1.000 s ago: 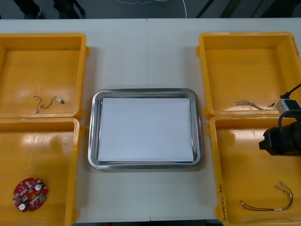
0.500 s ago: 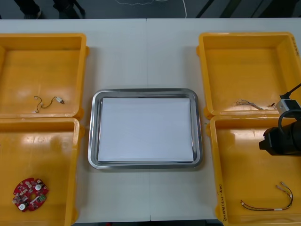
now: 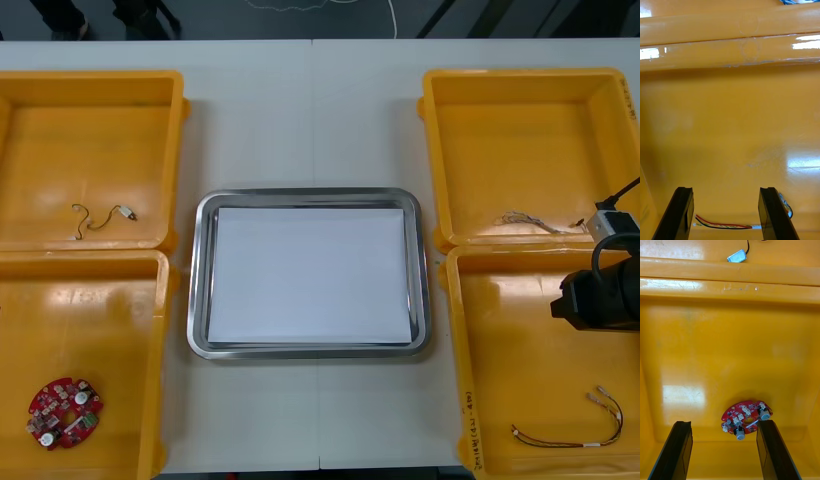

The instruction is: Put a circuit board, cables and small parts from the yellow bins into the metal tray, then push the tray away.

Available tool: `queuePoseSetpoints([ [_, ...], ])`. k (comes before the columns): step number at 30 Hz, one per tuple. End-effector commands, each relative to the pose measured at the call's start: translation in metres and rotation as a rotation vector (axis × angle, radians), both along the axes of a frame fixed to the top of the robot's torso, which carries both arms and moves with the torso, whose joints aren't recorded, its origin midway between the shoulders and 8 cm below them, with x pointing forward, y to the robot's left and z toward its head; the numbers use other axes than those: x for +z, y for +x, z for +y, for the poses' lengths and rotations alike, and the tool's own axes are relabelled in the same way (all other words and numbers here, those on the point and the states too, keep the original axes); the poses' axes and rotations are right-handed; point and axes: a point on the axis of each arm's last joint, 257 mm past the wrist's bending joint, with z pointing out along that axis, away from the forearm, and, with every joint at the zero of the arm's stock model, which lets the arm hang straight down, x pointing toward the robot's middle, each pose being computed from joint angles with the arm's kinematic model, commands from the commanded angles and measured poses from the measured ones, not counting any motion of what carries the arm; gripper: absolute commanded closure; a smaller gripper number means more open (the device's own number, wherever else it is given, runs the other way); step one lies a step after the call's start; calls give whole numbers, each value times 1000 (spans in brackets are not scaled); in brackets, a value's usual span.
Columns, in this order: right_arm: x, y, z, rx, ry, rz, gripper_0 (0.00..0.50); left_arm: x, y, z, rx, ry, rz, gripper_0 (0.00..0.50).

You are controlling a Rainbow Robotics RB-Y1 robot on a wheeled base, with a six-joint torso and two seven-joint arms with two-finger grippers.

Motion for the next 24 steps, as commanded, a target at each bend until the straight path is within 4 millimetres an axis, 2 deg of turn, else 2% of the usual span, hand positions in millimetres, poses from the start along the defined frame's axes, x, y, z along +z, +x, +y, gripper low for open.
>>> queuePoseSetpoints([
  [1,5,-2,-17,-24,-36,-6,0,10,-7,11,-3,52,-3,0],
  [9,5,-2,-17,-24,-36,-6,0,10,-7,11,-3,52,-3,0],
  [10,5,-2,-17,-24,-36,-6,0,2,-13,12,5,41,22,0],
  [11,5,-2,-17,-24,-36,-6,0,1,-14,13,8,40,23,0],
  [18,5,-2,-17,-24,-36,-6,0,8,-13,19,25,62,19,0],
  [24,5,-2,-17,-24,-36,-6,0,2,-15,15,168,-4,32,0],
])
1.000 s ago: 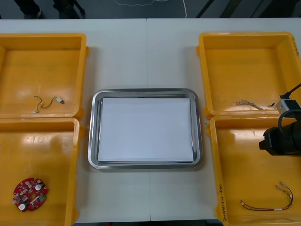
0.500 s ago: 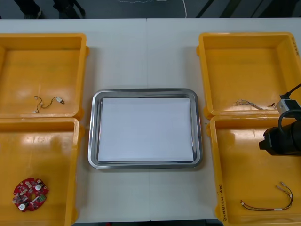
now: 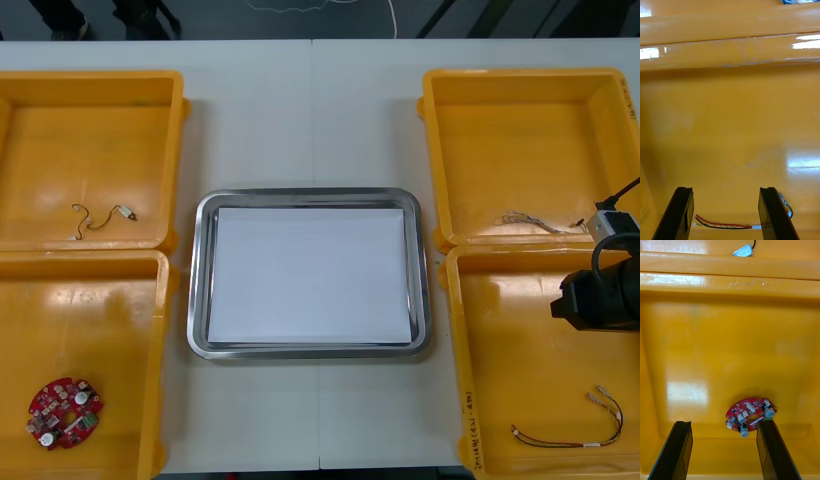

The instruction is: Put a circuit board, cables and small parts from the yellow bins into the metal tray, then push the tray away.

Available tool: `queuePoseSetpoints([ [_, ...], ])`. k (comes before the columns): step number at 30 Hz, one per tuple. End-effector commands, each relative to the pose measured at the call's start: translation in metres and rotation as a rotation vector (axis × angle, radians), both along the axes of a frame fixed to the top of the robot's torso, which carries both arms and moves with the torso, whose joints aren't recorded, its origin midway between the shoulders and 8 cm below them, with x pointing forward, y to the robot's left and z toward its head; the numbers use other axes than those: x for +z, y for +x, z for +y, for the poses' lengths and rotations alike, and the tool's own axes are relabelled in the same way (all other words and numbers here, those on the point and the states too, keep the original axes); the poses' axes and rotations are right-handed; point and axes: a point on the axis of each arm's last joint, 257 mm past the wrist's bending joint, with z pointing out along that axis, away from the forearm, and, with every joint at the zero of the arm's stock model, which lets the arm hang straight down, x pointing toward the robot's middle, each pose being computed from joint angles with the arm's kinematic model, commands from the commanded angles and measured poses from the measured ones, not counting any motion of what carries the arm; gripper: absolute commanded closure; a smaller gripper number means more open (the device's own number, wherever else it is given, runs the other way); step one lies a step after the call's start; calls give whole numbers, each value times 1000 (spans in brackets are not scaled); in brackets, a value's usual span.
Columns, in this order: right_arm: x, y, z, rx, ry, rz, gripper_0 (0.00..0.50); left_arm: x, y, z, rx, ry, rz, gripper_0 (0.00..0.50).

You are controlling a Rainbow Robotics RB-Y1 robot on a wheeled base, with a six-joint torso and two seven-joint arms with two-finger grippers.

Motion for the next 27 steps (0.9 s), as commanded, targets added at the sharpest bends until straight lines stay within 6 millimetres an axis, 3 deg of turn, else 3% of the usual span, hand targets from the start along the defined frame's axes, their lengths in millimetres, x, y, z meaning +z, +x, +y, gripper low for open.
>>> queuePoseSetpoints([
  [1,5,-2,-17,-24,-36,-7,0,1,-12,9,194,-28,23,0],
  [2,5,-2,-17,-24,-36,-7,0,-1,-12,9,211,-32,27,0],
  [3,-17,-18,-26,-41,-46,63,0,-3,-14,9,243,-43,31,0],
  [4,-21,-21,-29,-46,-48,75,0,-5,-15,9,277,-53,39,0],
  [15,-19,-26,-54,164,-206,82,0,-30,-26,3,577,-167,46,0],
  [27,-38,-39,-80,318,-285,49,0,-49,-29,-22,686,-231,-26,0],
])
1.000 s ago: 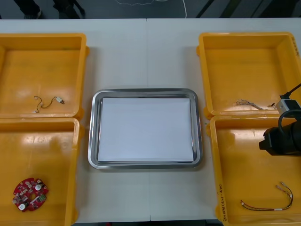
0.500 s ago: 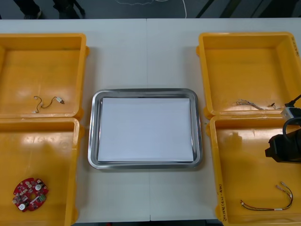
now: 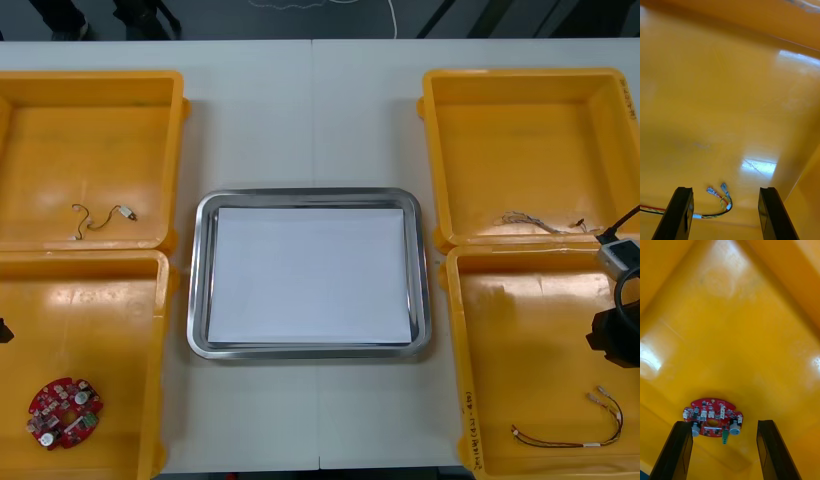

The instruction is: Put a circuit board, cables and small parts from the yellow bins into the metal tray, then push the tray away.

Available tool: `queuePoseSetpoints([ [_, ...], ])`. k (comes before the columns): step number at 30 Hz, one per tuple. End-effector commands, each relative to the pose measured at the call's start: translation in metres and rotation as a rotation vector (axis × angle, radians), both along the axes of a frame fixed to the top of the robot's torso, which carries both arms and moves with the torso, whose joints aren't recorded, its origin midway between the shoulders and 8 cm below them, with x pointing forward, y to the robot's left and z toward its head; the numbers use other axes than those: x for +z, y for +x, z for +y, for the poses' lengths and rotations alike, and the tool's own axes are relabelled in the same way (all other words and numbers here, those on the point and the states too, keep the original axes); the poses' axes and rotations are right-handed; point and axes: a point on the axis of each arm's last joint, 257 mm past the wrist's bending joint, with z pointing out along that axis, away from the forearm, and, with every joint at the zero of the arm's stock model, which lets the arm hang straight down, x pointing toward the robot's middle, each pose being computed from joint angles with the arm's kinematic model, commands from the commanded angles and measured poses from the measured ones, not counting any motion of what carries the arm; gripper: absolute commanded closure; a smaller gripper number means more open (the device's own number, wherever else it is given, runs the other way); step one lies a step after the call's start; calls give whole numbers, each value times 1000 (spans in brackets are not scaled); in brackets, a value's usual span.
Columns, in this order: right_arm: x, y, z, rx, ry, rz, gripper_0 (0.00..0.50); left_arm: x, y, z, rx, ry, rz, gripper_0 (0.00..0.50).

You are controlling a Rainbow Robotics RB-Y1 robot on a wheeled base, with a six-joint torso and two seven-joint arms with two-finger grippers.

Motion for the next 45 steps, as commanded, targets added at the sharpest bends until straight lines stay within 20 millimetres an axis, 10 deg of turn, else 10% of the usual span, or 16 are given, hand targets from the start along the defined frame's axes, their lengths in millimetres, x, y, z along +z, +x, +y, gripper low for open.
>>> queuePoseSetpoints([
  [1,-10,-18,-27,62,-71,11,0,-9,-10,-13,-22,-4,0,0],
  [45,-73,-58,-50,-3,-9,-46,0,-76,-28,-73,-142,-28,52,0],
])
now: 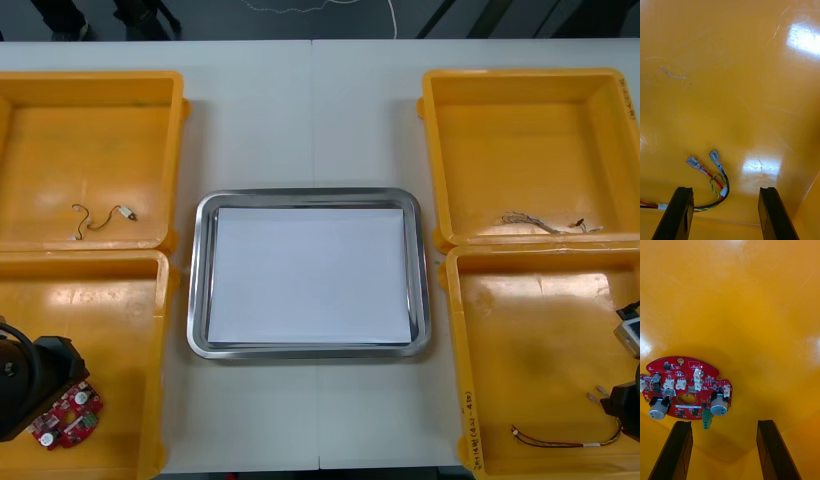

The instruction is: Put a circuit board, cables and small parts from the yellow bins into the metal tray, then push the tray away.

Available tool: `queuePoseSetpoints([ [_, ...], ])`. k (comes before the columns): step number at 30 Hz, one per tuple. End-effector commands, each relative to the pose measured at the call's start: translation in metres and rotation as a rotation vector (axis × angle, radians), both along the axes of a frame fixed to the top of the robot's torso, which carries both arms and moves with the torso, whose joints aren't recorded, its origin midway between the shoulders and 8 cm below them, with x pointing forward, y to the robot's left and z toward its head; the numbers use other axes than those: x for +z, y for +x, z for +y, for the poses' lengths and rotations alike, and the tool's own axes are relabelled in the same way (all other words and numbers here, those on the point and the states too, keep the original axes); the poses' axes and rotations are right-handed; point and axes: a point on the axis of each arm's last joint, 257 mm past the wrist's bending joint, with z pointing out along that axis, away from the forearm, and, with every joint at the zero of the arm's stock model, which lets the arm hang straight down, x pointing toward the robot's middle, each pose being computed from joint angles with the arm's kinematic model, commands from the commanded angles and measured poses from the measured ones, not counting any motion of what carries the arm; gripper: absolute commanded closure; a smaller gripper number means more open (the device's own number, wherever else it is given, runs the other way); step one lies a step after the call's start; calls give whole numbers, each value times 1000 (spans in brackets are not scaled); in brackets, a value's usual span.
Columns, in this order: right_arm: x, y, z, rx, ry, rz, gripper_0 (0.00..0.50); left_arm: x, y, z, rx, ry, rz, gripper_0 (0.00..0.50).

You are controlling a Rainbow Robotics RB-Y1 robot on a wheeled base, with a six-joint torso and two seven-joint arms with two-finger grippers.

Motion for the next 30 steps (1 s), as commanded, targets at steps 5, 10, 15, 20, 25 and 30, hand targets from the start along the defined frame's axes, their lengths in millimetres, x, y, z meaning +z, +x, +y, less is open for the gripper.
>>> queuePoseSetpoints([
  [5,-6,-3,-18,11,-32,-13,0,-13,-8,-8,-105,34,-15,0],
  [10,-12,-4,-15,3,-14,-12,0,-19,-6,-11,-119,32,-13,0],
  [15,-17,-7,-12,-5,1,-7,0,-23,-2,-11,-123,33,-25,0],
  [20,-21,-8,-10,-7,12,-4,0,-27,2,-11,-117,30,-35,0],
  [25,-28,-10,-11,-13,20,-2,0,-31,4,-7,-115,38,-38,0],
  [30,-32,-9,-13,-18,27,-7,0,-34,5,-5,-118,42,-37,0],
])
